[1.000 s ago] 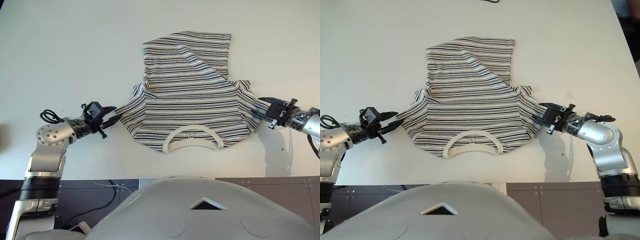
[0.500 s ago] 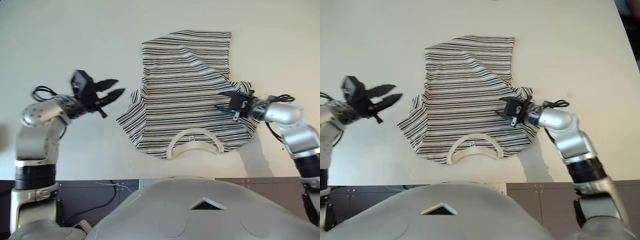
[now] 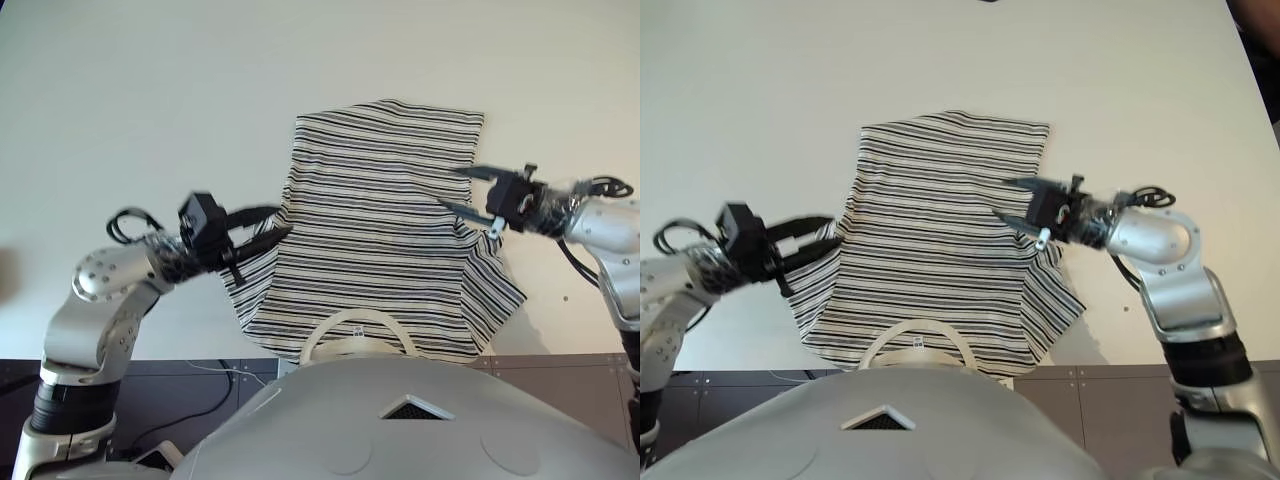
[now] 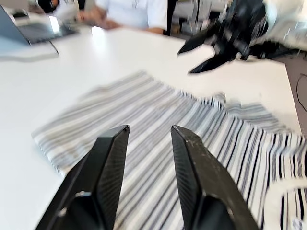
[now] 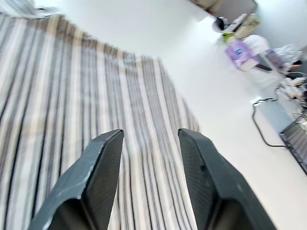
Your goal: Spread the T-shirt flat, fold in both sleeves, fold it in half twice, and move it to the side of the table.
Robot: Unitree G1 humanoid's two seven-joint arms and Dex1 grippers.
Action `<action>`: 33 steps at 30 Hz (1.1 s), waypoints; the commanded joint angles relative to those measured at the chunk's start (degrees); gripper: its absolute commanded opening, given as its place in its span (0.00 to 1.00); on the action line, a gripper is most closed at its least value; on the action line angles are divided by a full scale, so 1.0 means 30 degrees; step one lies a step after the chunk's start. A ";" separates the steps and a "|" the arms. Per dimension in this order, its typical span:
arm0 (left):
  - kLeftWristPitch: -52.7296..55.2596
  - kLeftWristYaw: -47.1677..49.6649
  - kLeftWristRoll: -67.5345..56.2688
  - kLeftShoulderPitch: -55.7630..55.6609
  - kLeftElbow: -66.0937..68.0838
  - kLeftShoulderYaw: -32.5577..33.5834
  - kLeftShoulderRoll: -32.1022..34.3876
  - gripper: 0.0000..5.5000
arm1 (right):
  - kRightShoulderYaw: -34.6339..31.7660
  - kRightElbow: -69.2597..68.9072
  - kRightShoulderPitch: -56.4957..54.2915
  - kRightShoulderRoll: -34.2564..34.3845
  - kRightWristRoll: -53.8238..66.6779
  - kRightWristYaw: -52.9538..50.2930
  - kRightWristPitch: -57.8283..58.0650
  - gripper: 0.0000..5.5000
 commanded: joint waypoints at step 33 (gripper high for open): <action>-0.7883 -0.0287 1.0938 -0.8047 1.8472 -0.2453 -0.2367 0.29 | 0.7125 0.6672 -0.4028 0.7193 -0.7522 -0.1357 -0.1611 0.38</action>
